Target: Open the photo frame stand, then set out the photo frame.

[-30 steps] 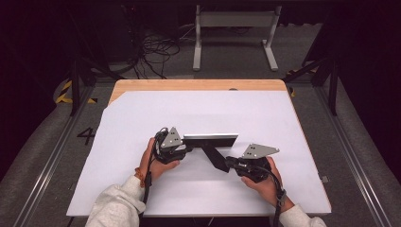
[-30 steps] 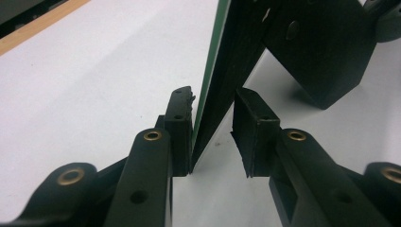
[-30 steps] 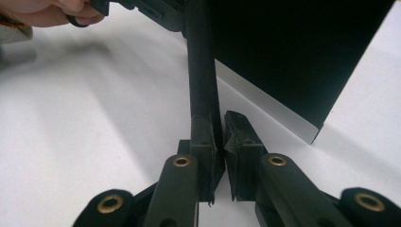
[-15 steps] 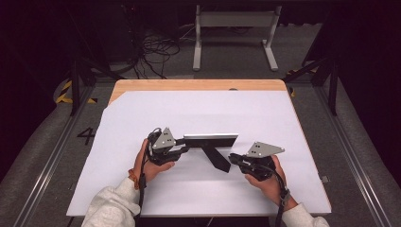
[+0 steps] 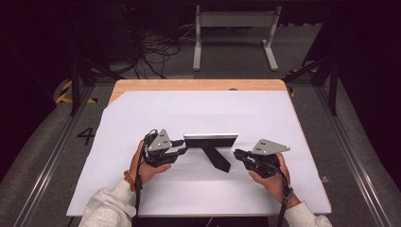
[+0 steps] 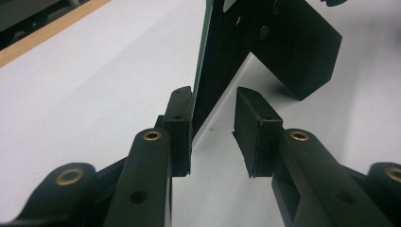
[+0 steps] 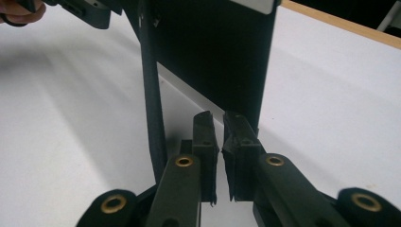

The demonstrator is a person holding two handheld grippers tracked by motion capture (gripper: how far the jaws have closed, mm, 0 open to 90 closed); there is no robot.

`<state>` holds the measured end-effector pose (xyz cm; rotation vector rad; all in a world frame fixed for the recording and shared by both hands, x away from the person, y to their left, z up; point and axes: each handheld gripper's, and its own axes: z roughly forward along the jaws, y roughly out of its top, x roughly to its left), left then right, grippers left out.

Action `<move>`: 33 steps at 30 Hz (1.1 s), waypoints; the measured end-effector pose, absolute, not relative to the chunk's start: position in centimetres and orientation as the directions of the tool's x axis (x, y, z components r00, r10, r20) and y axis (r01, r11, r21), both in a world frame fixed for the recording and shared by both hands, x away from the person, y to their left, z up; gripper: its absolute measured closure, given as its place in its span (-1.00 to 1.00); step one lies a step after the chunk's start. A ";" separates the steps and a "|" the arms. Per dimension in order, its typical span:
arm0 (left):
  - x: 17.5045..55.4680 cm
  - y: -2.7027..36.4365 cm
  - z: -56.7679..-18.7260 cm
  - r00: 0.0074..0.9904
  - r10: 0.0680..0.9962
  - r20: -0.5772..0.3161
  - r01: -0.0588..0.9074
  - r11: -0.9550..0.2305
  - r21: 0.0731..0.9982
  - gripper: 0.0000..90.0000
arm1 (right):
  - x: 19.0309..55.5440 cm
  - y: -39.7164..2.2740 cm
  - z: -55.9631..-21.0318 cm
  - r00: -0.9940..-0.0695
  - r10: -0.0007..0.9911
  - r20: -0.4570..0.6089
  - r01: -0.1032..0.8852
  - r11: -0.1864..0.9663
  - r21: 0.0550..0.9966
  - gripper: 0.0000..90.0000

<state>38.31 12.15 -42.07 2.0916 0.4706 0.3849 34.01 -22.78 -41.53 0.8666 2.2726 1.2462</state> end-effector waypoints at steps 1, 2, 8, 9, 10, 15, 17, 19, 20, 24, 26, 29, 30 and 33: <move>38.2 12.2 -42.0 0.877 0.472 0.088 0.182 -0.497 0.849 0.51 | 34.0 -22.8 -41.5 -0.723 0.689 -0.055 0.324 0.409 0.853 0.87; 38.1 12.4 -41.9 0.876 0.473 0.091 0.181 -0.498 0.848 0.51 | 34.0 -22.9 -41.5 -0.721 0.690 -0.059 0.321 0.408 0.855 0.87; 37.8 13.1 -41.8 0.875 0.474 0.094 0.180 -0.499 0.848 0.56 | 34.1 -23.3 -41.3 -0.712 0.700 -0.057 0.321 0.397 0.860 0.88; 37.7 13.3 -41.8 0.875 0.474 0.096 0.179 -0.502 0.846 0.57 | 34.1 -23.3 -41.3 -0.710 0.702 -0.058 0.321 0.396 0.860 0.88; 37.5 13.5 -41.8 0.876 0.472 0.097 0.177 -0.503 0.846 0.60 | 34.1 -23.3 -41.3 -0.710 0.702 -0.060 0.320 0.397 0.860 0.88; 37.0 14.0 -42.1 0.873 0.478 0.094 0.189 -0.510 0.839 0.55 | 34.0 -23.4 -41.1 -0.706 0.706 -0.063 0.314 0.391 0.865 0.88; 36.9 14.2 -42.1 0.871 0.483 0.087 0.198 -0.508 0.838 0.49 | 34.1 -23.4 -41.1 -0.703 0.709 -0.066 0.313 0.391 0.865 0.86; 36.9 14.2 -42.1 0.870 0.485 0.090 0.196 -0.509 0.838 0.46 | 34.1 -23.4 -41.1 -0.701 0.710 -0.066 0.313 0.390 0.866 0.85; 36.9 14.2 -42.1 0.869 0.486 0.092 0.196 -0.509 0.838 0.44 | 34.1 -23.5 -41.1 -0.700 0.711 -0.066 0.314 0.388 0.866 0.84; 37.2 13.9 -42.2 0.863 0.496 0.092 0.200 -0.505 0.840 0.28 | 34.0 -23.7 -41.1 -0.684 0.727 -0.059 0.320 0.371 0.872 0.75; 37.3 13.5 -42.2 0.863 0.497 0.089 0.201 -0.500 0.842 0.26 | 34.0 -23.7 -41.1 -0.681 0.730 -0.060 0.320 0.369 0.873 0.73; 37.8 12.9 -42.2 0.860 0.500 0.097 0.196 -0.501 0.843 0.23 | 34.0 -23.9 -41.0 -0.670 0.741 -0.050 0.320 0.349 0.881 0.69; 38.0 12.7 -42.1 0.861 0.501 0.093 0.198 -0.497 0.845 0.19 | 34.0 -23.9 -40.9 -0.667 0.744 -0.047 0.321 0.344 0.883 0.67; 38.4 12.3 -41.7 0.859 0.504 0.086 0.190 -0.471 0.861 0.19 | 33.9 -23.8 -40.9 -0.661 0.748 -0.056 0.316 0.346 0.883 0.66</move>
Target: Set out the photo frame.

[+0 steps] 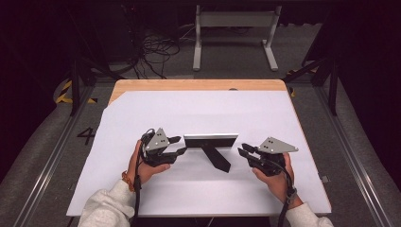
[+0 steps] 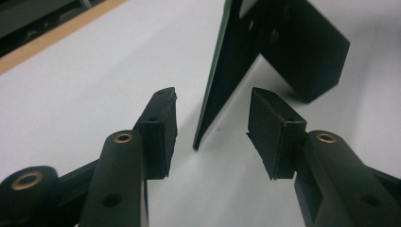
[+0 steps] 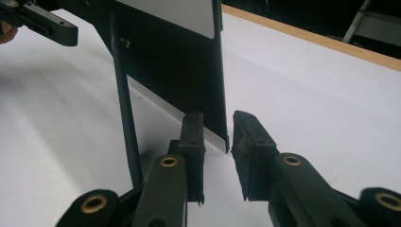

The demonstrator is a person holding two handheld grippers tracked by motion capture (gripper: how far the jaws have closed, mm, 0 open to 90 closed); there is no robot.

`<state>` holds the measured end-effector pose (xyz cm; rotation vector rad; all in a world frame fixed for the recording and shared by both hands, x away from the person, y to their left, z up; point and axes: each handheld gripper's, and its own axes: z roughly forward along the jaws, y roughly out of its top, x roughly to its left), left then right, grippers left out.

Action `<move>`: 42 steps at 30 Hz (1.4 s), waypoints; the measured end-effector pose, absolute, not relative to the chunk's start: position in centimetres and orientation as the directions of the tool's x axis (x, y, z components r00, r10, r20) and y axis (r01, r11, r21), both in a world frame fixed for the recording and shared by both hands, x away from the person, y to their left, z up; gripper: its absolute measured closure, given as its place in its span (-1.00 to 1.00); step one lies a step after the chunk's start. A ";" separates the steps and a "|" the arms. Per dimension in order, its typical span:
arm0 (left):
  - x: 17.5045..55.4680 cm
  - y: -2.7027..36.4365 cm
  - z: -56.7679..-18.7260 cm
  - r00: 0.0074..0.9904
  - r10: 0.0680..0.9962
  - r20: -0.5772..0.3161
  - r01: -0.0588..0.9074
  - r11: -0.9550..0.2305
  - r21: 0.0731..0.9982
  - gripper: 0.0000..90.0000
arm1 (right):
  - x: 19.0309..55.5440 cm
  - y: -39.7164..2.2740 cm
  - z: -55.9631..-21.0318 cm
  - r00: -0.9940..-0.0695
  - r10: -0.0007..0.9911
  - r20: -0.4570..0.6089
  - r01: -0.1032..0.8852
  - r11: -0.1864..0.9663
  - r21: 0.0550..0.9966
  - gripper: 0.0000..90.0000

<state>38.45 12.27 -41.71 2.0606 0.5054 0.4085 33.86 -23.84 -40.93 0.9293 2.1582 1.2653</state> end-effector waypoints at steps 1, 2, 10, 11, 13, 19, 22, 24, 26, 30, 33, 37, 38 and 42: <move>38.6 12.1 -41.6 0.859 0.505 0.085 0.190 -0.468 0.863 0.19 | 33.8 -23.8 -40.9 -0.660 0.749 -0.056 0.314 0.342 0.886 0.65; 38.7 12.0 -41.5 0.858 0.507 0.083 0.189 -0.461 0.867 0.17 | 33.9 -23.8 -40.8 -0.657 0.752 -0.054 0.314 0.338 0.887 0.63; 39.2 11.6 -41.4 0.859 0.506 0.073 0.188 -0.445 0.876 0.15 | 34.4 -23.3 -40.7 -0.648 0.760 -0.054 0.306 0.325 0.895 0.61; 39.4 11.6 -41.5 0.862 0.503 0.066 0.192 -0.443 0.876 0.15 | 34.4 -23.2 -40.7 -0.647 0.760 -0.053 0.306 0.323 0.895 0.60; 39.5 11.6 -41.6 0.864 0.500 0.062 0.195 -0.444 0.875 0.15 | 34.5 -23.2 -40.6 -0.648 0.760 -0.051 0.305 0.320 0.897 0.59; 39.6 11.3 -41.9 0.876 0.478 0.055 0.192 -0.451 0.872 0.34 | 35.2 -22.7 -40.6 -0.640 0.767 -0.046 0.301 0.306 0.903 0.61; 39.5 11.2 -41.8 0.877 0.478 0.051 0.192 -0.445 0.875 0.41 | 35.5 -22.6 -40.5 -0.640 0.767 -0.042 0.296 0.297 0.908 0.61; 39.5 11.2 -41.7 0.879 0.474 0.047 0.189 -0.439 0.879 0.43 | 35.7 -22.6 -40.5 -0.645 0.764 -0.036 0.297 0.294 0.909 0.61; 39.3 11.1 -41.6 0.885 0.463 0.052 0.178 -0.441 0.880 0.49 | 35.9 -22.7 -40.6 -0.647 0.762 -0.034 0.299 0.294 0.908 0.64; 39.2 11.1 -41.5 0.882 0.467 0.059 0.177 -0.444 0.878 0.57 | 35.8 -22.5 -40.7 -0.654 0.755 -0.046 0.289 0.305 0.908 0.76; 39.0 11.3 -41.4 0.882 0.467 0.058 0.178 -0.445 0.878 0.65 | 35.8 -22.5 -40.6 -0.658 0.752 -0.047 0.283 0.305 0.909 0.82; 38.7 11.4 -41.3 0.884 0.462 0.066 0.171 -0.453 0.875 0.67 | 35.9 -22.5 -40.7 -0.657 0.752 -0.042 0.287 0.301 0.909 0.82; 38.7 11.4 -41.3 0.885 0.461 0.065 0.171 -0.452 0.875 0.68 | 35.9 -22.4 -40.7 -0.659 0.751 -0.045 0.286 0.305 0.908 0.82; 38.4 11.6 -41.2 0.887 0.457 0.066 0.168 -0.454 0.875 0.69 | 36.0 -22.2 -40.7 -0.657 0.752 -0.045 0.287 0.304 0.908 0.83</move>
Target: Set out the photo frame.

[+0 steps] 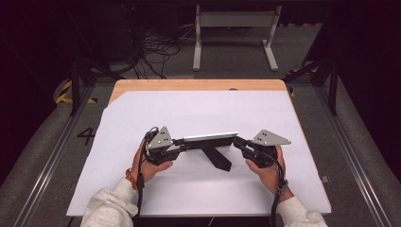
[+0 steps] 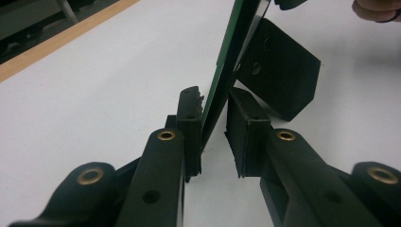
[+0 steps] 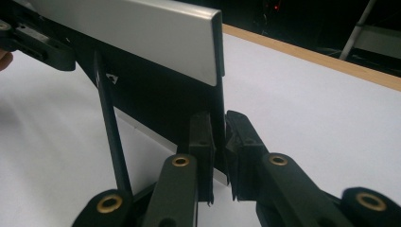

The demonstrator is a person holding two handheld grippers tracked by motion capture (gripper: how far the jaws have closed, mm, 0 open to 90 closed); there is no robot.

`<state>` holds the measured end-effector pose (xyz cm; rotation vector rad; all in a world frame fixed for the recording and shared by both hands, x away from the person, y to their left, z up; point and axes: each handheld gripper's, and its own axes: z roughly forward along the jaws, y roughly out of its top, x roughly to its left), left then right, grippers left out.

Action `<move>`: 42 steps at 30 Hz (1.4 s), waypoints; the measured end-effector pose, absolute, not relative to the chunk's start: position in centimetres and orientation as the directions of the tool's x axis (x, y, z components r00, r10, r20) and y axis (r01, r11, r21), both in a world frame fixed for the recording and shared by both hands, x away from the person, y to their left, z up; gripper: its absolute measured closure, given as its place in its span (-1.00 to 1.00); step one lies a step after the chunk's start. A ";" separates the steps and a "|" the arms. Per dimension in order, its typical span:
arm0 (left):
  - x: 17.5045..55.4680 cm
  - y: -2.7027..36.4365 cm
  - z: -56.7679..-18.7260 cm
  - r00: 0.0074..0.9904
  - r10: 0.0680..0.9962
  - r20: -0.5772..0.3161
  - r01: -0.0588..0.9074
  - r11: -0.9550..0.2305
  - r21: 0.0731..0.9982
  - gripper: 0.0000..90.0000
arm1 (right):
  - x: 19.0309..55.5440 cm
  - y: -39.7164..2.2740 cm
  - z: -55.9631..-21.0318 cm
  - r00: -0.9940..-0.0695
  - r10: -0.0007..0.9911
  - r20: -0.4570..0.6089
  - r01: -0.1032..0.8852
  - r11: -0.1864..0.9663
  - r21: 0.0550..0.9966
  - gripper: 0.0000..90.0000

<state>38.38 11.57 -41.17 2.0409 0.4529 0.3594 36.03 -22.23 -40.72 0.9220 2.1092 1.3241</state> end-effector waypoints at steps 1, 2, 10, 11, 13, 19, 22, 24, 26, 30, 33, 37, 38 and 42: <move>38.3 11.6 -41.1 0.887 0.456 0.068 0.167 -0.455 0.875 0.69 | 36.1 -22.2 -40.7 -0.656 0.753 -0.042 0.288 0.302 0.909 0.82; 38.2 11.6 -41.1 0.888 0.455 0.072 0.165 -0.458 0.873 0.69 | 36.2 -22.1 -40.8 -0.656 0.754 -0.040 0.289 0.299 0.909 0.82; 37.4 11.7 -40.9 0.892 0.443 0.089 0.148 -0.472 0.869 0.69 | 36.6 -21.7 -40.8 -0.642 0.766 -0.038 0.291 0.290 0.912 0.83; 37.3 11.6 -40.9 0.892 0.441 0.093 0.144 -0.475 0.868 0.69 | 36.7 -21.7 -40.8 -0.641 0.766 -0.042 0.289 0.292 0.912 0.83; 37.1 11.6 -40.9 0.894 0.439 0.095 0.141 -0.476 0.868 0.68 | 36.8 -21.7 -40.9 -0.643 0.765 -0.038 0.290 0.289 0.912 0.84; 36.6 11.7 -40.6 0.892 0.437 0.117 0.125 -0.486 0.865 0.67 | 36.7 -21.6 -41.2 -0.633 0.773 -0.045 0.299 0.298 0.907 0.84; 36.5 11.8 -40.5 0.891 0.437 0.119 0.121 -0.483 0.867 0.66 | 36.4 -22.1 -41.1 -0.635 0.771 -0.044 0.297 0.297 0.908 0.89; 36.5 12.0 -40.4 0.892 0.435 0.123 0.116 -0.482 0.868 0.66 | 36.3 -22.3 -41.0 -0.634 0.772 -0.042 0.297 0.293 0.909 0.90; 36.4 12.1 -40.3 0.890 0.438 0.127 0.113 -0.481 0.869 0.66 | 36.1 -22.5 -40.8 -0.634 0.772 -0.040 0.295 0.289 0.911 0.93; 36.3 12.2 -40.3 0.891 0.437 0.124 0.114 -0.479 0.870 0.67 | 35.7 -22.4 -40.7 -0.648 0.761 -0.045 0.284 0.296 0.912 0.95; 36.3 12.1 -40.3 0.894 0.430 0.129 0.109 -0.486 0.867 0.66 | 35.5 -22.2 -40.5 -0.654 0.754 -0.056 0.273 0.304 0.913 0.96; 36.4 12.1 -40.7 0.894 0.432 0.118 0.122 -0.487 0.865 0.64 | 35.4 -21.9 -40.3 -0.659 0.749 -0.064 0.260 0.308 0.915 0.96; 36.5 12.1 -40.7 0.894 0.432 0.121 0.121 -0.491 0.863 0.64 | 35.4 -21.8 -40.2 -0.660 0.748 -0.068 0.256 0.310 0.916 0.96; 36.5 12.1 -40.9 0.895 0.430 0.120 0.123 -0.496 0.860 0.64 | 35.5 -21.4 -40.1 -0.659 0.748 -0.076 0.251 0.314 0.915 0.96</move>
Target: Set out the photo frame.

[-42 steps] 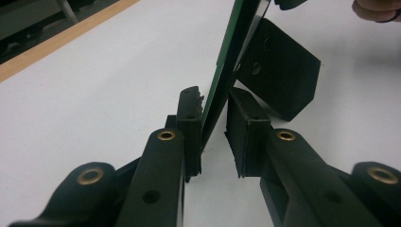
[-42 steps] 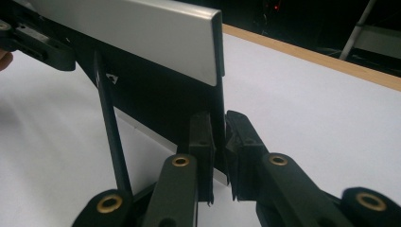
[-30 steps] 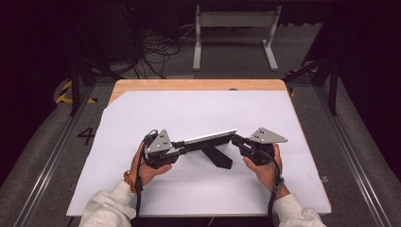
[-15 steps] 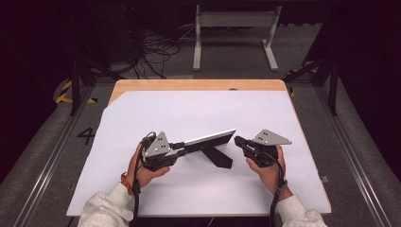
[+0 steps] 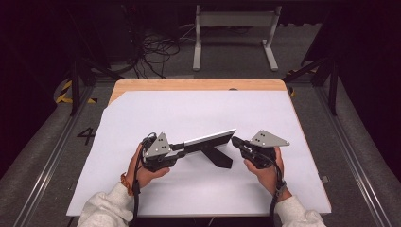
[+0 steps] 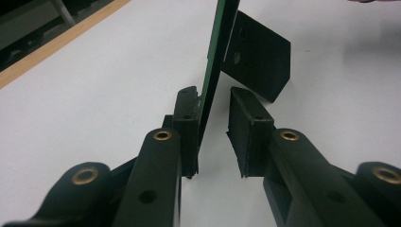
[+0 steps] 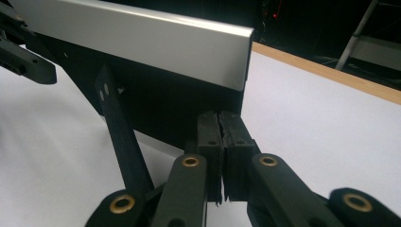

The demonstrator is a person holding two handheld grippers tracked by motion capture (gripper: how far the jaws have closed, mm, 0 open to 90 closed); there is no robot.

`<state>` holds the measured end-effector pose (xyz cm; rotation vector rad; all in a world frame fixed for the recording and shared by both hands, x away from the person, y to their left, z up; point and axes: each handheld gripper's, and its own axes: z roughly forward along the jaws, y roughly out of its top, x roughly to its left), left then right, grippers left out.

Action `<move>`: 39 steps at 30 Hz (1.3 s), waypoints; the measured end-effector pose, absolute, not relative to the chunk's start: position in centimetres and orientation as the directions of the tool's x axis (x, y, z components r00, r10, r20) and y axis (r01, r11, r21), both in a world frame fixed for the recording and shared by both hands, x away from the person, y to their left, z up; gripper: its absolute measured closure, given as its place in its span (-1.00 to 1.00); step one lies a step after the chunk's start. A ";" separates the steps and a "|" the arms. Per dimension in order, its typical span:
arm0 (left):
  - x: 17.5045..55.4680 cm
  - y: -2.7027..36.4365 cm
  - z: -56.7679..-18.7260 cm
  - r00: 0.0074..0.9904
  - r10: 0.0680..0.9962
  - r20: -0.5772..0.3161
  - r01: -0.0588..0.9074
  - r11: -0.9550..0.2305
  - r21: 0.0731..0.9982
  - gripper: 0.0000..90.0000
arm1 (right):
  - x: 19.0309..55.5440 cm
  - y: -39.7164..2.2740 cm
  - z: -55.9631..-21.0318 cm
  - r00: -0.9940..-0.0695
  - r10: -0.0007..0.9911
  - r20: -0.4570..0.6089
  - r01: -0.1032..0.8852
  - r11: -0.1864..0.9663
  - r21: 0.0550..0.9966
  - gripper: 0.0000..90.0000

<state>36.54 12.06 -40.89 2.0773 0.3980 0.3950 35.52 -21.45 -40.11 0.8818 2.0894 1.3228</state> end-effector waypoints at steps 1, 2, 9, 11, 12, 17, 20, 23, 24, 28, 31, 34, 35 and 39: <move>36.5 12.1 -40.9 0.894 0.431 0.122 0.123 -0.497 0.859 0.64 | 35.6 -21.3 -40.0 -0.660 0.748 -0.078 0.248 0.315 0.916 0.95; 36.5 12.0 -40.9 0.894 0.430 0.124 0.122 -0.500 0.858 0.64 | 35.6 -21.0 -39.9 -0.661 0.745 -0.086 0.239 0.318 0.917 0.95; 36.1 12.0 -40.8 0.901 0.414 0.131 0.110 -0.510 0.853 0.67 | 35.8 -20.5 -39.7 -0.667 0.740 -0.083 0.235 0.315 0.920 0.94; 36.0 12.0 -40.8 0.903 0.409 0.130 0.108 -0.511 0.853 0.67 | 35.9 -20.5 -39.7 -0.668 0.739 -0.081 0.236 0.314 0.919 0.94; 35.9 12.0 -40.8 0.905 0.406 0.132 0.106 -0.512 0.852 0.67 | 35.9 -20.5 -39.7 -0.668 0.739 -0.084 0.235 0.316 0.919 0.94; 35.6 11.8 -40.7 0.910 0.393 0.132 0.100 -0.517 0.850 0.67 | 36.0 -20.1 -39.9 -0.672 0.735 -0.092 0.223 0.319 0.921 0.95; 35.5 11.7 -40.7 0.913 0.384 0.138 0.092 -0.522 0.848 0.68 | 36.0 -19.8 -40.0 -0.674 0.733 -0.094 0.225 0.325 0.919 0.95; 35.4 11.6 -40.7 0.914 0.381 0.139 0.090 -0.525 0.846 0.68 | 36.1 -19.5 -40.1 -0.677 0.730 -0.095 0.227 0.331 0.916 0.95; 35.3 11.6 -40.7 0.915 0.379 0.140 0.089 -0.526 0.846 0.68 | 36.1 -19.4 -40.1 -0.678 0.729 -0.096 0.228 0.332 0.915 0.95; 35.2 11.5 -40.7 0.916 0.378 0.136 0.089 -0.522 0.848 0.68 | 36.1 -19.2 -40.2 -0.680 0.726 -0.101 0.227 0.339 0.913 0.95; 35.0 11.3 -40.7 0.920 0.367 0.134 0.086 -0.524 0.847 0.68 | 36.1 -19.1 -40.2 -0.683 0.724 -0.096 0.230 0.338 0.913 0.95; 34.8 11.0 -40.6 0.924 0.357 0.138 0.078 -0.528 0.846 0.68 | 36.1 -19.0 -40.2 -0.682 0.725 -0.094 0.231 0.337 0.913 0.95; 34.7 10.9 -40.6 0.925 0.354 0.140 0.074 -0.529 0.845 0.68 | 36.1 -18.9 -40.2 -0.682 0.725 -0.093 0.232 0.335 0.913 0.94; 34.5 10.8 -40.5 0.928 0.348 0.132 0.075 -0.523 0.849 0.68 | 36.2 -18.6 -40.1 -0.683 0.724 -0.094 0.231 0.337 0.913 0.94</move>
